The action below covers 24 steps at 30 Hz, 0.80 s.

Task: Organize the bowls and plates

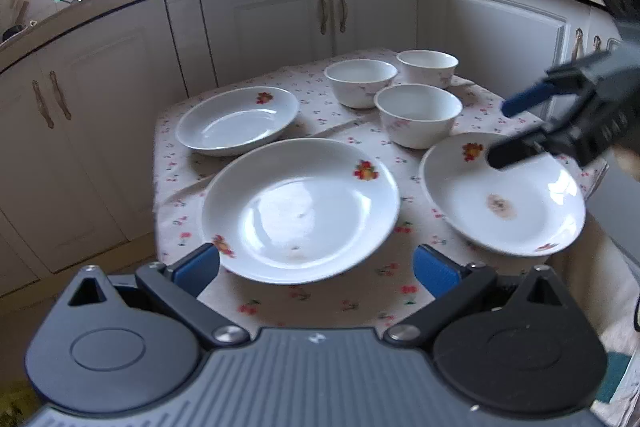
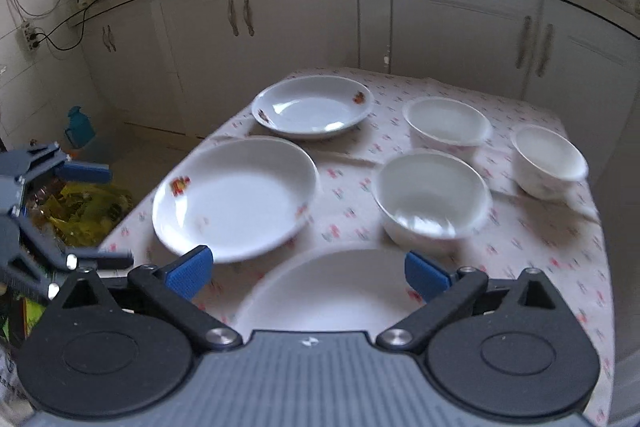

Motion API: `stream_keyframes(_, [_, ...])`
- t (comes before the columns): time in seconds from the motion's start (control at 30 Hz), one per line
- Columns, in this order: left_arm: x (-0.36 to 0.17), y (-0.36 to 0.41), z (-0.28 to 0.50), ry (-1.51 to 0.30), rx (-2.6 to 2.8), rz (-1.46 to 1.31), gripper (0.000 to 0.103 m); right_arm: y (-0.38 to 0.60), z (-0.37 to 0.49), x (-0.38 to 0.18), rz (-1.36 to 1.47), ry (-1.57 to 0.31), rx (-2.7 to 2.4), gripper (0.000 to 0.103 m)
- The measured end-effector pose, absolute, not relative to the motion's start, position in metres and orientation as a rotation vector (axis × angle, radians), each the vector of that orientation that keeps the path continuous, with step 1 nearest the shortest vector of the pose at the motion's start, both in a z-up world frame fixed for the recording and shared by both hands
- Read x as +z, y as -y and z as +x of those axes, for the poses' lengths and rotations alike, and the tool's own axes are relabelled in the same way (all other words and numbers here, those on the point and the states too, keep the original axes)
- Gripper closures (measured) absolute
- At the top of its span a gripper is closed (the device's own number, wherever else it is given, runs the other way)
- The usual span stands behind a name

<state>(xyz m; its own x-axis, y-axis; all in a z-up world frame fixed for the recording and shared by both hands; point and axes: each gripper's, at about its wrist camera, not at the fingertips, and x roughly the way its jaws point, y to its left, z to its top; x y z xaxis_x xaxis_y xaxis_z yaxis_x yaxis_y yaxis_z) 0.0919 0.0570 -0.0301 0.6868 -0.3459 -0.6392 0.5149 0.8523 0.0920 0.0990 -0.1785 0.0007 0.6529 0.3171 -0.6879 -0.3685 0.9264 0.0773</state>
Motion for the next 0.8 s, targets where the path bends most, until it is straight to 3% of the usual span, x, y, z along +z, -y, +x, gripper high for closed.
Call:
stream_keyframes(0.4, [-0.031,0.007,0.074,-0.667,-0.521,0.276,0.001,0.238,0.036,-0.031,-0.128,-0.797,0.384,0.0])
stream_keyframes(0.8, [-0.031,0.057,0.077,-0.681,-0.571,0.333,0.001,0.281,0.028,-0.046,-0.044,-0.801,0.386,0.0])
